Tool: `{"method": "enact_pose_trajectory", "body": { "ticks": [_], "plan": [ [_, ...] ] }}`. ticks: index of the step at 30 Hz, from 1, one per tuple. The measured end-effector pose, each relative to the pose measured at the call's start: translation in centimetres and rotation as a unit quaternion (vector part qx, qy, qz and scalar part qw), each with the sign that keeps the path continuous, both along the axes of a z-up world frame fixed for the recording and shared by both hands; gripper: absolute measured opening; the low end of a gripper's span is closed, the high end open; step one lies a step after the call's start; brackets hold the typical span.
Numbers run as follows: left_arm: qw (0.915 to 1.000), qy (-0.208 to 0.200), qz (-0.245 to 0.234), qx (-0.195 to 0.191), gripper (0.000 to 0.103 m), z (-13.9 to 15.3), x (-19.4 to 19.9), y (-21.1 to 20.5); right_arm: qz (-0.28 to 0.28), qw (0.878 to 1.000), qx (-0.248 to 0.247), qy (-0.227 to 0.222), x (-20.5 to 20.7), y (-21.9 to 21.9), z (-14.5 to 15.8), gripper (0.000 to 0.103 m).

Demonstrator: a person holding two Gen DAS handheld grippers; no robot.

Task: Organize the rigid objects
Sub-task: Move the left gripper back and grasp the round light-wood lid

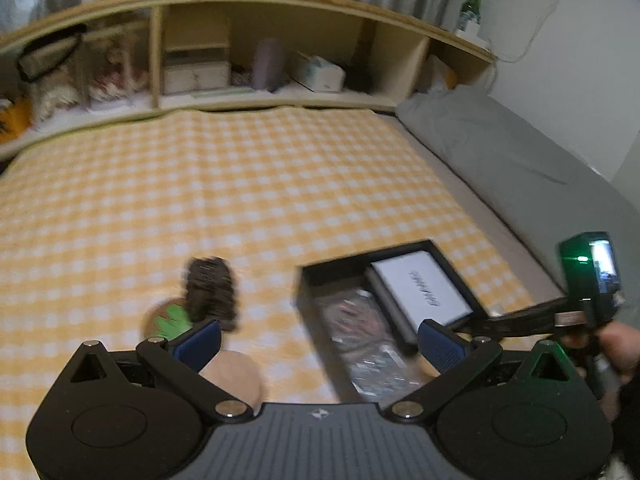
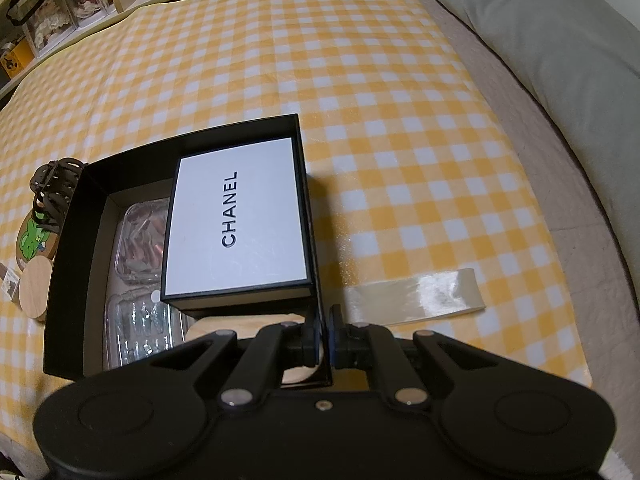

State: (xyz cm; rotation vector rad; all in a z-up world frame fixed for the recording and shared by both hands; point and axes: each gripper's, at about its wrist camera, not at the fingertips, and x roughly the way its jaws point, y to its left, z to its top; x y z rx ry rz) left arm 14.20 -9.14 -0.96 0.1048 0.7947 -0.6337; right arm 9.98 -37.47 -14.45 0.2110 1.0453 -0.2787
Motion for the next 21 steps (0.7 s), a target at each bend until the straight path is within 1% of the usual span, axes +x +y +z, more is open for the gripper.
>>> {"method": "enact_pose_trajectory", "body": {
  "ticks": [4,6,11,12,15,17,19,21],
  "plan": [
    [0.9991,-0.024,0.032,0.014,0.103,-0.6,1.5,2.5,0.000,1.000,-0.001,0.000,0.0,0.1,0.0,0.005],
    [0.9985,-0.029,0.043,0.019,0.103,-1.1,2.2,3.7,0.000,1.000,-0.001,0.000,0.0,0.1,0.0,0.005],
    [0.9981,-0.004,0.059,0.017,0.103,-3.2,4.1,5.8,0.000,1.000,-0.001,0.001,0.0,0.1,0.0,0.005],
    [0.9984,-0.003,0.051,0.022,0.103,-3.7,4.3,6.0,0.001,1.000,-0.002,0.001,0.0,0.1,0.0,0.005],
    [0.9985,-0.017,0.029,0.043,0.103,-4.7,4.4,5.9,0.001,1.000,-0.002,0.001,0.0,0.1,-0.1,0.005],
    [0.9982,-0.023,0.004,0.056,0.102,-5.3,4.3,5.4,0.001,1.000,-0.002,0.001,0.0,0.2,-0.1,0.005],
    [0.9975,-0.017,-0.020,0.066,0.100,-5.9,4.2,4.8,0.002,1.000,-0.002,0.002,0.0,0.1,-0.1,0.005],
    [0.9961,-0.008,-0.045,0.075,0.095,-6.6,4.0,4.0,0.001,1.000,-0.002,0.002,0.0,0.1,-0.1,0.005]
  ]
}}
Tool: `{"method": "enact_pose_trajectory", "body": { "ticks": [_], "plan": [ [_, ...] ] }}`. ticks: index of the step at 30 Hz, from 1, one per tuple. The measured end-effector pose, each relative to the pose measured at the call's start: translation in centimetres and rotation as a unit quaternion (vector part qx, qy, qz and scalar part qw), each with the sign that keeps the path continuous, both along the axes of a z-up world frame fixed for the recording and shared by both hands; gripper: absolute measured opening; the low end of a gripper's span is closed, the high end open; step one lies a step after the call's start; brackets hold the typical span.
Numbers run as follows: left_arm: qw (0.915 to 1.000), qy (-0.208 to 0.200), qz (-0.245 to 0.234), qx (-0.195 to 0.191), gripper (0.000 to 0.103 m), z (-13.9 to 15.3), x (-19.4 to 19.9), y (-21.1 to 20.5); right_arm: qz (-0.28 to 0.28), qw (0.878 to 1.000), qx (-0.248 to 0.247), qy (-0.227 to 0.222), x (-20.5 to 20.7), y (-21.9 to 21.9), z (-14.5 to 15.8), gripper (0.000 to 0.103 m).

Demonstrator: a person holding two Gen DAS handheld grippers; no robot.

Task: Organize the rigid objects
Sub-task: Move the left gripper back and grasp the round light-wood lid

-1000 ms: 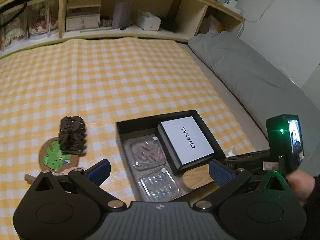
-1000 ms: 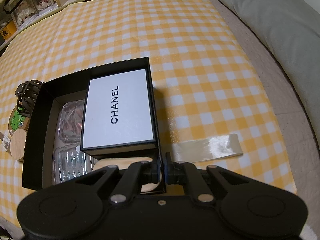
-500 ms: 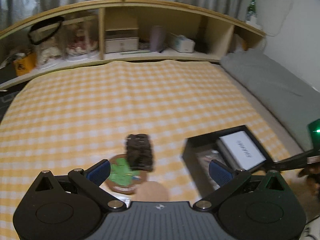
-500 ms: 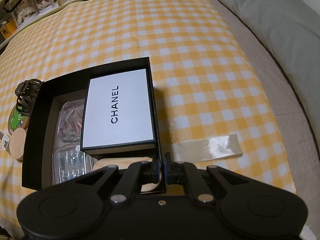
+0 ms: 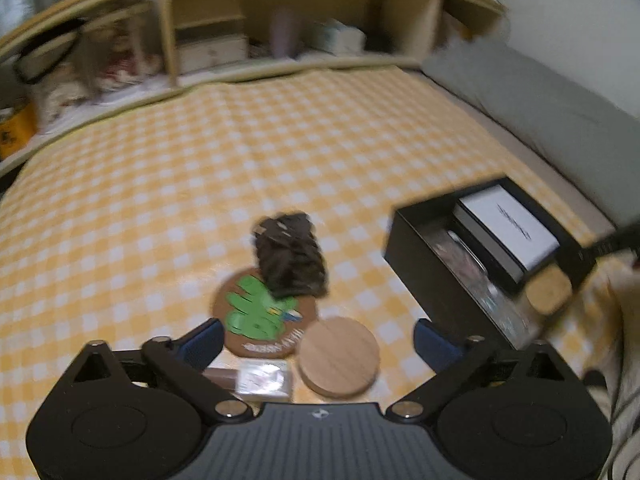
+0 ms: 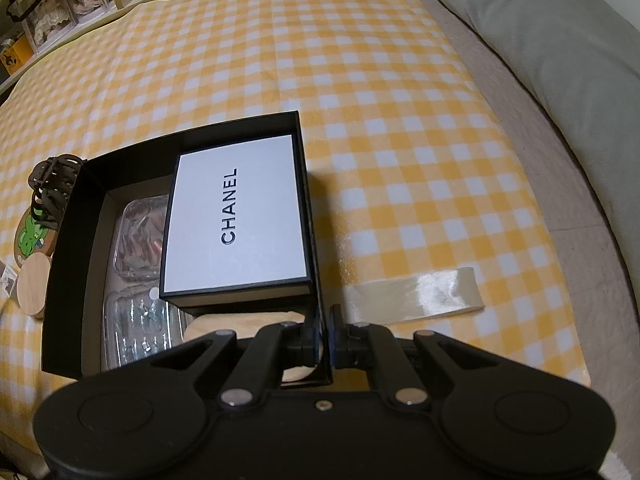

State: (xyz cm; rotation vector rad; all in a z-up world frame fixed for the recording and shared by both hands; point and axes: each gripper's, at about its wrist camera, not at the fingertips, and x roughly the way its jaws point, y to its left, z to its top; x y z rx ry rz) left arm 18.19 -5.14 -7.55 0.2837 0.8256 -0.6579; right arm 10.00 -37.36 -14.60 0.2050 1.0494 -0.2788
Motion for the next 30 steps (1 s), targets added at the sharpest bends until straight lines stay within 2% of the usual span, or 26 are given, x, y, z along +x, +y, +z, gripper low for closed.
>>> {"method": "enact_pose_trajectory", "body": {
  "ticks": [4,8,14,18,23,30],
  "plan": [
    [0.9983,0.003,-0.052,0.027,0.090,-1.6,-0.6,-1.8,0.001,1.000,-0.002,0.001,0.0,-0.1,0.0,0.005],
    [0.9947,-0.009,-0.082,0.063,0.089,-3.4,-0.6,-3.2,0.000,1.000,-0.001,0.000,0.0,0.1,0.0,0.005],
    [0.9921,-0.001,-0.084,0.093,0.089,-5.6,0.3,-4.5,0.001,1.000,-0.003,0.003,0.1,0.1,-0.1,0.005],
    [0.9905,0.009,-0.084,0.109,0.081,-6.7,0.8,-4.7,0.003,1.000,-0.003,0.007,0.0,-0.3,-0.3,0.005],
    [0.9924,0.013,-0.064,0.104,0.067,-6.7,1.4,-4.5,0.005,1.000,-0.005,0.008,0.2,0.0,-0.4,0.005],
    [0.9927,0.025,-0.054,0.105,0.067,-6.6,1.2,-4.8,0.005,1.000,-0.006,0.010,0.3,0.2,-0.4,0.005]
  ]
}}
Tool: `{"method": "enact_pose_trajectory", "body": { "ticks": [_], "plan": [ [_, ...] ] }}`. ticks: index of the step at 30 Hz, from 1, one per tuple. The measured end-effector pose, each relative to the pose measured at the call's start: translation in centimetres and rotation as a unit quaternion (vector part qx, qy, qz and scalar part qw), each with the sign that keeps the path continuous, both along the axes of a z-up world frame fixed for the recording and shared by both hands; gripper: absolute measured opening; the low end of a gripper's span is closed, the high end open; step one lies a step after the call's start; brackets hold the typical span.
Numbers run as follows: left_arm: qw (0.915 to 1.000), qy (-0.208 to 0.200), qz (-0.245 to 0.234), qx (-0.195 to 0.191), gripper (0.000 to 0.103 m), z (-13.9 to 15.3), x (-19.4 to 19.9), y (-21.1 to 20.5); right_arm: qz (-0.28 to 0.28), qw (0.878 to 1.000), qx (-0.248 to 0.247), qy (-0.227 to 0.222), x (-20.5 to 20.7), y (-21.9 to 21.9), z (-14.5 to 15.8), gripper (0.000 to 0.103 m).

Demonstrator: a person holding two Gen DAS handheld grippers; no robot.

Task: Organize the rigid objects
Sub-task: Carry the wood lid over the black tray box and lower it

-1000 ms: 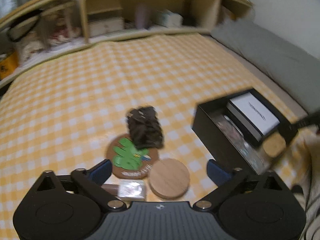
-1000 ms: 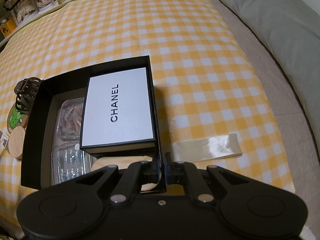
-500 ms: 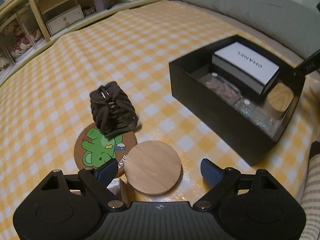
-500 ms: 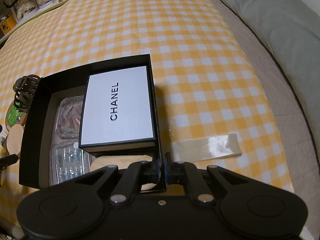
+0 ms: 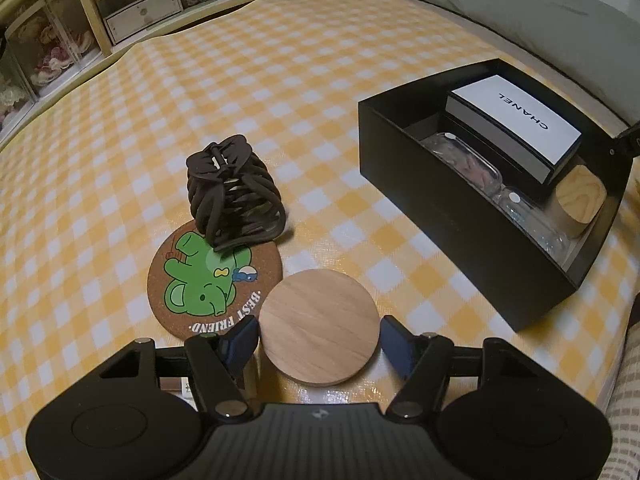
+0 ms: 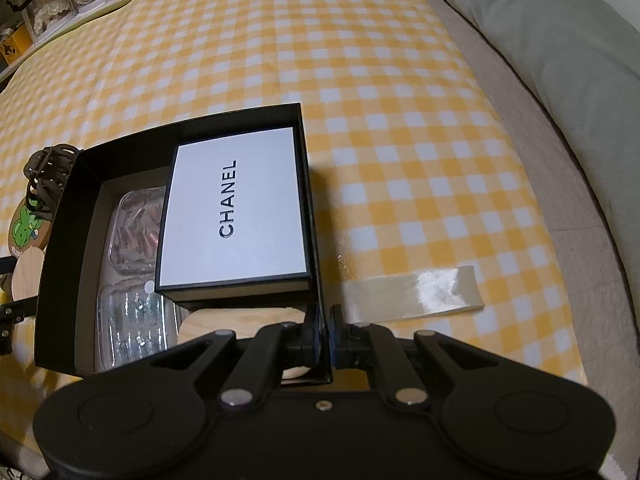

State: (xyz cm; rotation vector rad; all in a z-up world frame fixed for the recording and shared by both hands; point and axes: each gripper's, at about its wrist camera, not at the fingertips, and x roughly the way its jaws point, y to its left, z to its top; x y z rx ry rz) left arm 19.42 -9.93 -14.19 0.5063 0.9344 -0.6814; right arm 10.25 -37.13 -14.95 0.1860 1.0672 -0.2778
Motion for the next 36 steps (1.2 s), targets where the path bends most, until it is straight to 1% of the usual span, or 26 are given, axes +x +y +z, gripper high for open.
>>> {"method": "enact_pose_trajectory", "body": {
  "ticks": [6,9,13,17,21,23,27,31,36],
  "plan": [
    [0.9997,0.009,0.021,-0.008,0.067,0.0,-0.3,-0.1,0.000,1.000,-0.001,0.000,-0.1,-0.1,0.0,0.005],
    [0.9992,0.003,0.031,-0.027,0.067,0.8,-0.5,-0.2,0.000,1.000,-0.001,0.000,-0.1,-0.2,-0.1,0.005],
    [0.9945,-0.022,0.067,-0.078,0.067,3.3,-0.6,0.2,0.000,1.000,-0.001,0.000,-0.1,-0.2,-0.1,0.006],
    [0.9868,-0.049,0.085,-0.129,0.067,6.1,-1.3,0.2,0.001,1.000,-0.002,0.001,-0.1,-0.1,-0.1,0.006],
    [0.9806,-0.052,0.060,-0.179,0.067,8.3,-3.2,-0.8,0.001,1.000,-0.002,0.001,-0.1,-0.2,-0.1,0.006],
    [0.9793,-0.045,0.041,-0.193,0.067,8.7,-4.3,-1.6,0.001,1.000,-0.002,0.001,0.0,-0.1,-0.2,0.006],
    [0.9812,-0.033,0.005,-0.190,0.067,8.2,-6.1,-3.7,0.002,1.000,-0.003,0.001,-0.3,-0.4,-0.3,0.006],
    [0.9839,-0.025,-0.010,-0.177,0.067,6.9,-7.2,-5.3,0.002,1.000,-0.004,0.002,-0.1,0.0,-0.1,0.006],
    [0.9854,-0.021,-0.027,-0.167,0.067,6.0,-7.2,-7.0,0.002,1.000,-0.005,0.003,-0.1,-0.1,-0.2,0.006]
  ]
}}
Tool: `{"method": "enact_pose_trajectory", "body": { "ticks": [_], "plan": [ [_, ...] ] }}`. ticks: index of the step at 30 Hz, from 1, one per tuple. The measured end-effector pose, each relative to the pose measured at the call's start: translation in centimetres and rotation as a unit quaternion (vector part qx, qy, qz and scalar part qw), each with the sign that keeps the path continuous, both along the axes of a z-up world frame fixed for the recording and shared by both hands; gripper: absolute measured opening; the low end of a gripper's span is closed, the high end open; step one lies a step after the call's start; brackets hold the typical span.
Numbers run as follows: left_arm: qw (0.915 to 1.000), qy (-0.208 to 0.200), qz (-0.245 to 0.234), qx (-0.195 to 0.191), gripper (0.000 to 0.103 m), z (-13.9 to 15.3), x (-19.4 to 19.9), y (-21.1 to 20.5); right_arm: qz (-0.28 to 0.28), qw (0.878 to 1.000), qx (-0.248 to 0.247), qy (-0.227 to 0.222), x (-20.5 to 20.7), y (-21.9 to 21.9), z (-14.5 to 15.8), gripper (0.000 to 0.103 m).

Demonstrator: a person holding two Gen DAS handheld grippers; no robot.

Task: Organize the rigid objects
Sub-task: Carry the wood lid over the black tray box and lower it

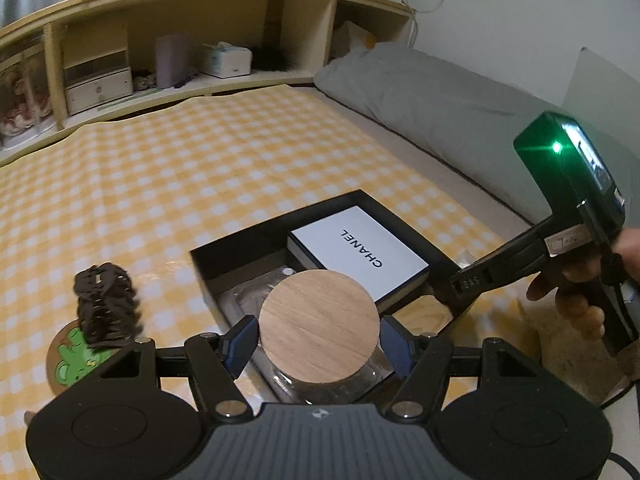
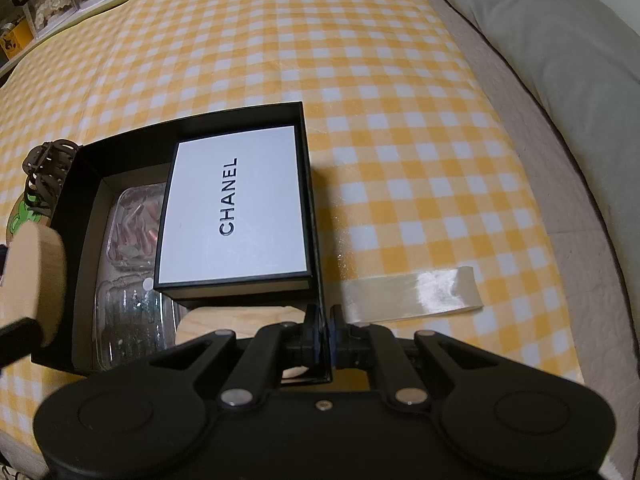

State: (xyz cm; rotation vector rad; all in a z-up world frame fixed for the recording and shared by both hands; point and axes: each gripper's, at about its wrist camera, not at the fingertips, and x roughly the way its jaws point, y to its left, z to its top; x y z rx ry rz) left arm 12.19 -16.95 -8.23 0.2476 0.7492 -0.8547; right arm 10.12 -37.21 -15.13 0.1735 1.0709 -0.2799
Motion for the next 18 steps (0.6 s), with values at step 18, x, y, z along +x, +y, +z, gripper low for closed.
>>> {"method": "enact_pose_trajectory", "body": {
  "ticks": [18],
  "plan": [
    [0.9989,0.028,-0.010,0.036,0.068,-1.6,0.4,-0.9,0.001,1.000,-0.002,0.003,0.0,0.2,-0.2,0.006]
  ]
}}
